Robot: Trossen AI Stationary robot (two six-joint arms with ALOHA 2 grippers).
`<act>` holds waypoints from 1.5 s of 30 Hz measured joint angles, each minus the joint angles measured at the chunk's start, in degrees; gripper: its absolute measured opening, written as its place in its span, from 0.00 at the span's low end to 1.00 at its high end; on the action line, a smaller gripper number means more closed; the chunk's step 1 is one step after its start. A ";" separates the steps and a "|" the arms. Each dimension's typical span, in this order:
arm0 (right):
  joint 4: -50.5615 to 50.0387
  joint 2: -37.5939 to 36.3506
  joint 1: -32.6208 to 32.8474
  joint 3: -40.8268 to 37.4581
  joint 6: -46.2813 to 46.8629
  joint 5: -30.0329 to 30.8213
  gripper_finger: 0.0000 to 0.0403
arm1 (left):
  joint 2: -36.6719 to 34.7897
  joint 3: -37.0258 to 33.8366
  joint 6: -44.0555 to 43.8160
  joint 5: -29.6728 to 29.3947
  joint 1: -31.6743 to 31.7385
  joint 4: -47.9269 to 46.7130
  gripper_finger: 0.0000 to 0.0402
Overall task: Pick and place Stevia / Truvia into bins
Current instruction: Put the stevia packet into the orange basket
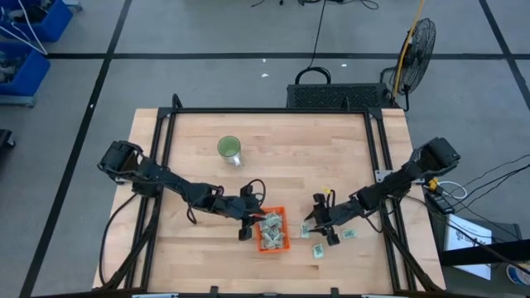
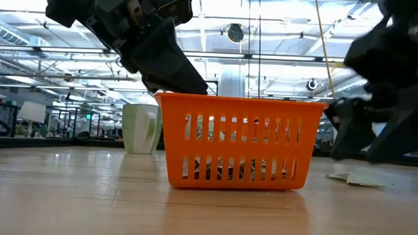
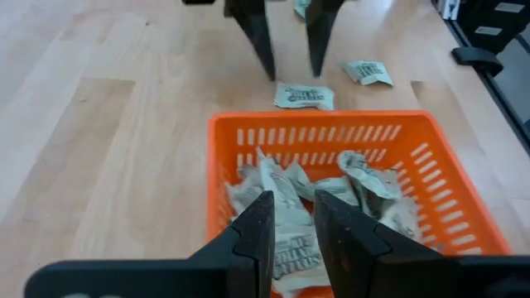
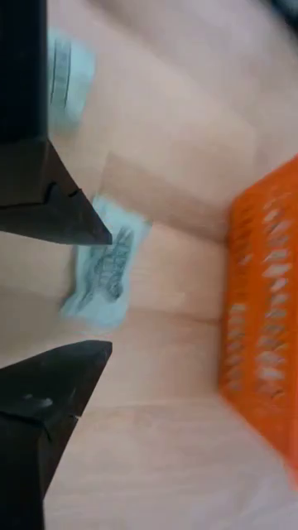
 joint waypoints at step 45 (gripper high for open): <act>24.03 5.40 -12.48 7.55 -18.22 -9.87 0.03 | -9.32 0.04 6.99 -5.73 1.22 -3.50 0.23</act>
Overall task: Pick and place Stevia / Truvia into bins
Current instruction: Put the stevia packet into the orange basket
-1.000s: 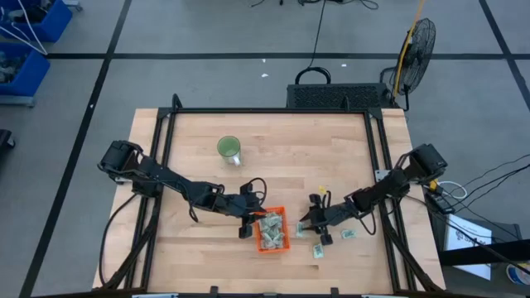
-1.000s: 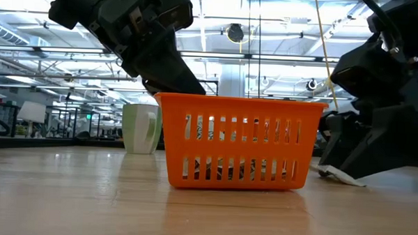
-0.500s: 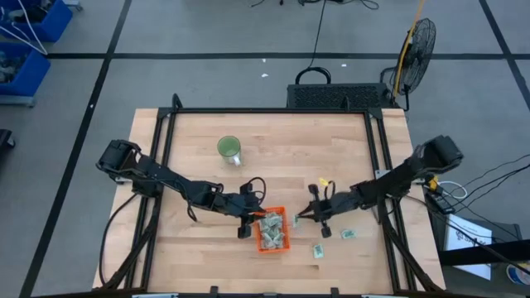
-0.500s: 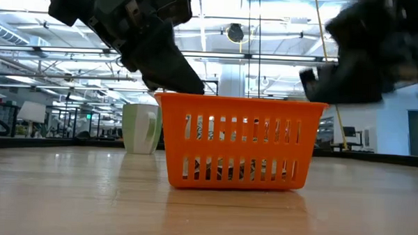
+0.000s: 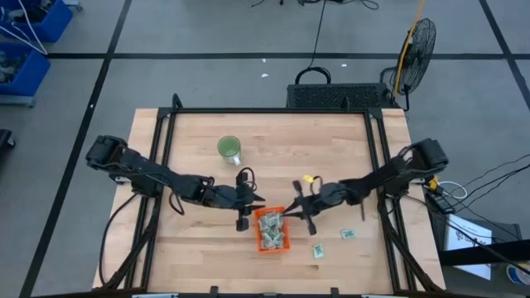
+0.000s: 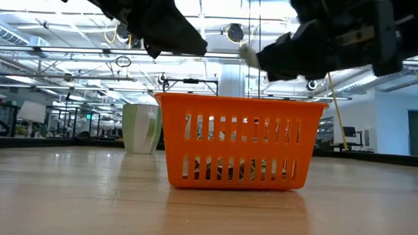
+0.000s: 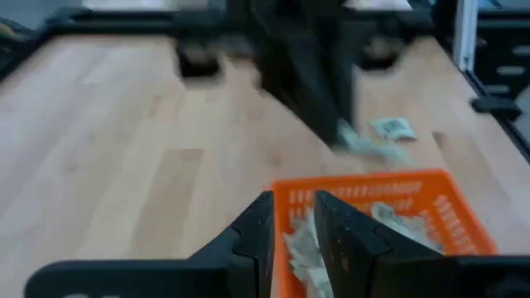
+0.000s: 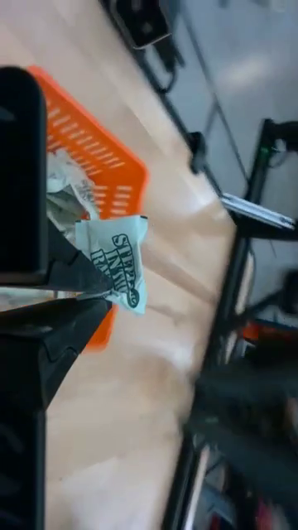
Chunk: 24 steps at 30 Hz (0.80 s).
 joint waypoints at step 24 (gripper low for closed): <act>-45.63 -12.75 4.81 8.58 0.02 -0.36 0.32 | 0.01 -0.04 -4.90 -0.65 -0.13 -5.96 0.23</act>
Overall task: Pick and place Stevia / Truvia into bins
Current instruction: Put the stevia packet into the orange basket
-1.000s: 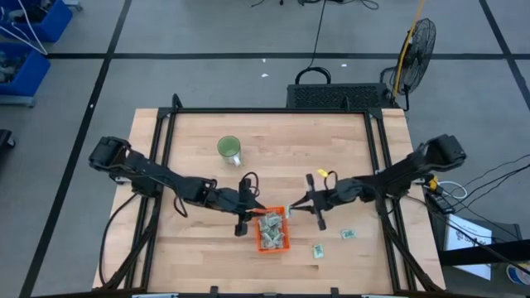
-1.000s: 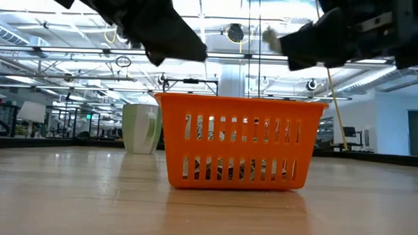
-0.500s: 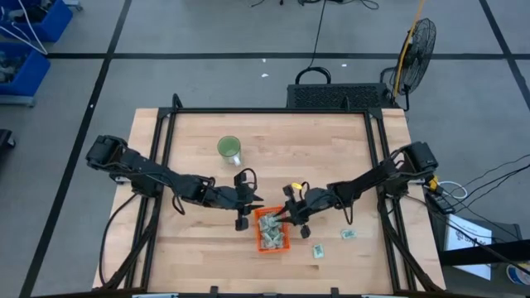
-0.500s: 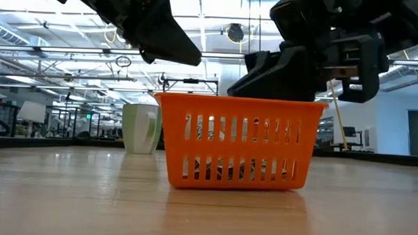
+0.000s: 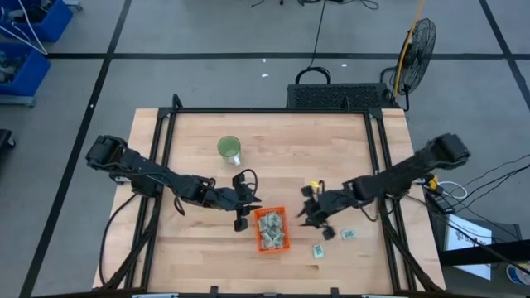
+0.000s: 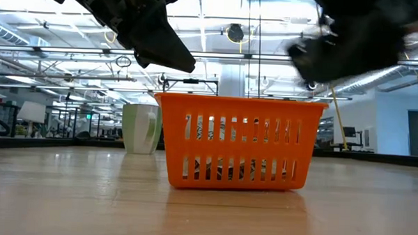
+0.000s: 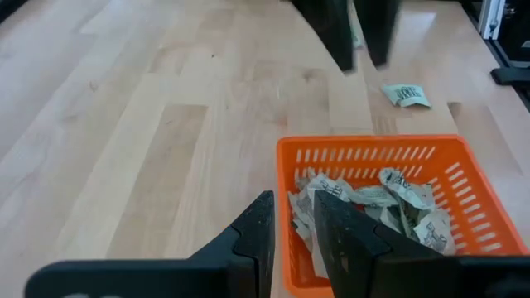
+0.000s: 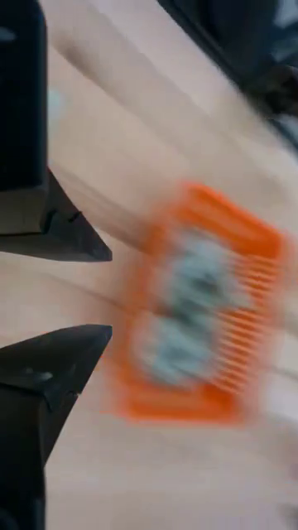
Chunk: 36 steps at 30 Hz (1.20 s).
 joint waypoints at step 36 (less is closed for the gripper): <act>-32.38 -4.92 21.65 -9.29 46.28 1.85 0.16 | 0.00 0.00 6.27 0.31 4.28 -0.02 0.23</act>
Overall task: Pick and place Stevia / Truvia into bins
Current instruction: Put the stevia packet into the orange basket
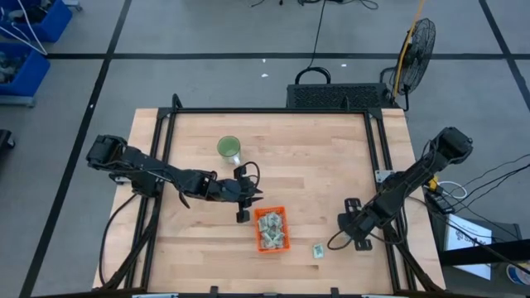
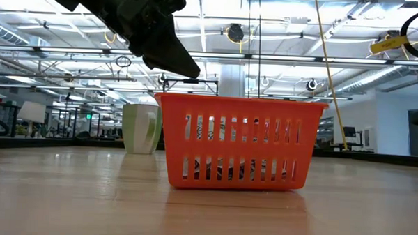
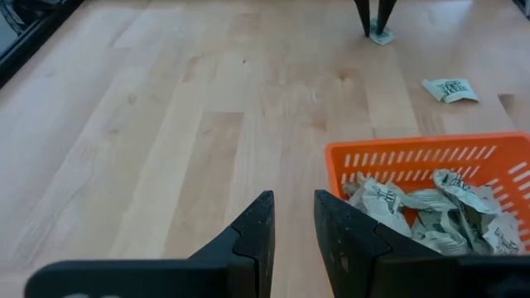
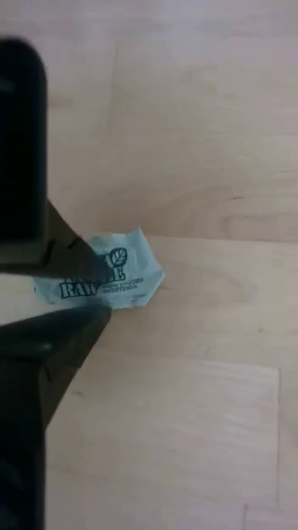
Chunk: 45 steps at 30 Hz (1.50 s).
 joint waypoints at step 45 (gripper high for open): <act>72.74 25.94 -24.63 9.18 -40.10 -4.78 0.25 | 0.00 0.00 -1.76 0.11 -1.30 -0.90 0.23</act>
